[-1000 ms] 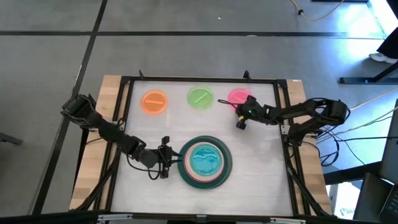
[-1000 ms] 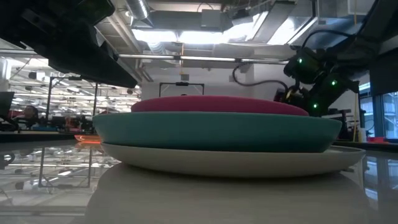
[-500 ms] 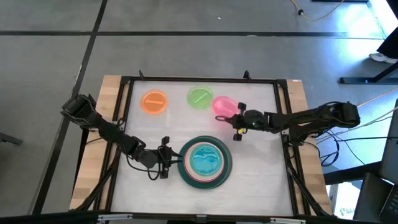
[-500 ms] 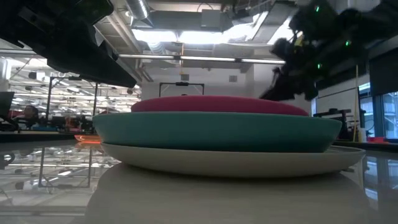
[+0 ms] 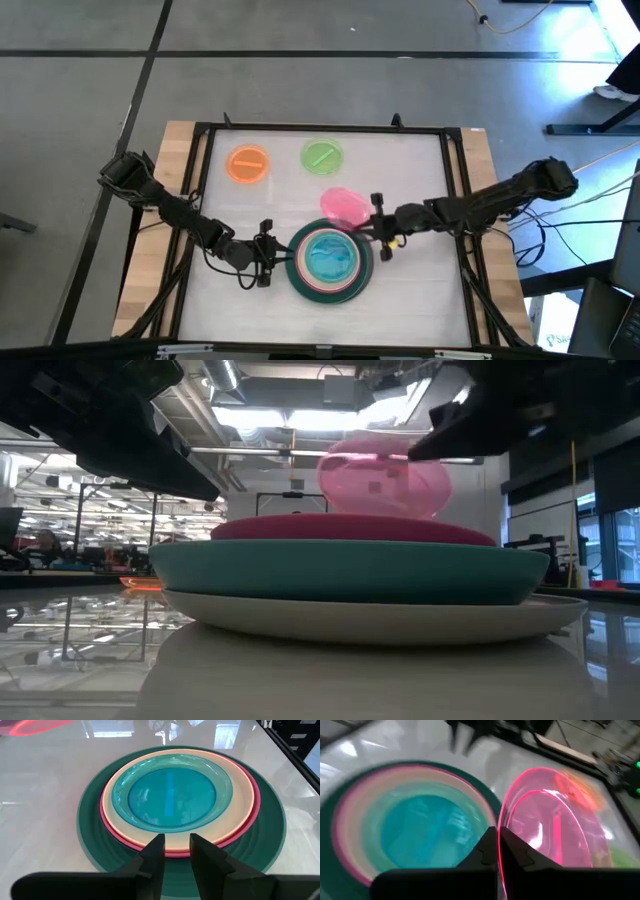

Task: Stack plastic plates
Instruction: Stack the light pink plate on top of the blue plate

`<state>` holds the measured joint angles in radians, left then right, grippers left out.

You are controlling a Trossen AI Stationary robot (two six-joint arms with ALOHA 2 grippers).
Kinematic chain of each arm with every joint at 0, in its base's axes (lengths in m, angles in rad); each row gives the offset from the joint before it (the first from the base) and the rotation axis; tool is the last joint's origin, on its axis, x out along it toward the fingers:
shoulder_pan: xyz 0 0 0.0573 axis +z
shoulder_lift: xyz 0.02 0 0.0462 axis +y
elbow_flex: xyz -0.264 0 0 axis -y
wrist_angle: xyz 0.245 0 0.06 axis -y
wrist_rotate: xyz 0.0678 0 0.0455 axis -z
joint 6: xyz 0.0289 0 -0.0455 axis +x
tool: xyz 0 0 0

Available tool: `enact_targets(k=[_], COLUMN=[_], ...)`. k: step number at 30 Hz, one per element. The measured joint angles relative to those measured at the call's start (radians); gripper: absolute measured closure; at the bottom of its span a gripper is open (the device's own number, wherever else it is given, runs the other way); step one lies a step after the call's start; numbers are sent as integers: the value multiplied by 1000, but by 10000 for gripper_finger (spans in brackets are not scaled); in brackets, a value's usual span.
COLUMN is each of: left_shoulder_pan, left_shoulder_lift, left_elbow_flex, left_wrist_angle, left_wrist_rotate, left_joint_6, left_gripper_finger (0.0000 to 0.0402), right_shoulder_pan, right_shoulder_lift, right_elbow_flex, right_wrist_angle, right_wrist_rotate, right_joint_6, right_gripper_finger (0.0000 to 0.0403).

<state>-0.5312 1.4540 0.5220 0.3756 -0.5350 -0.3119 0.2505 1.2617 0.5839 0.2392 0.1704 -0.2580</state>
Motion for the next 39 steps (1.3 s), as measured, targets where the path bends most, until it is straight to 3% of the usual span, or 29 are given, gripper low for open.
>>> enact_targets(k=[8,17,22,39], left_shoulder_pan=[1,1,1,1], left_shoulder_lift=[0,0,0,0], left_elbow_flex=[0,0,0,0], left_wrist_angle=[0,0,1,2], left_wrist_rotate=[-6,-6,-6,-7], left_joint_6=[0,0,0,0], left_gripper_finger=[318,318,318,318], right_shoulder_pan=[86,168,189,188], right_shoulder_lift=[0,4,72,310], right_elbow_flex=[4,5,5,5], right_wrist_angle=[15,137,229,392], right_wrist_rotate=[-20,-158,-211,-207], right_joint_6=[25,30,30,29], right_gripper_finger=[401,401,401,401])
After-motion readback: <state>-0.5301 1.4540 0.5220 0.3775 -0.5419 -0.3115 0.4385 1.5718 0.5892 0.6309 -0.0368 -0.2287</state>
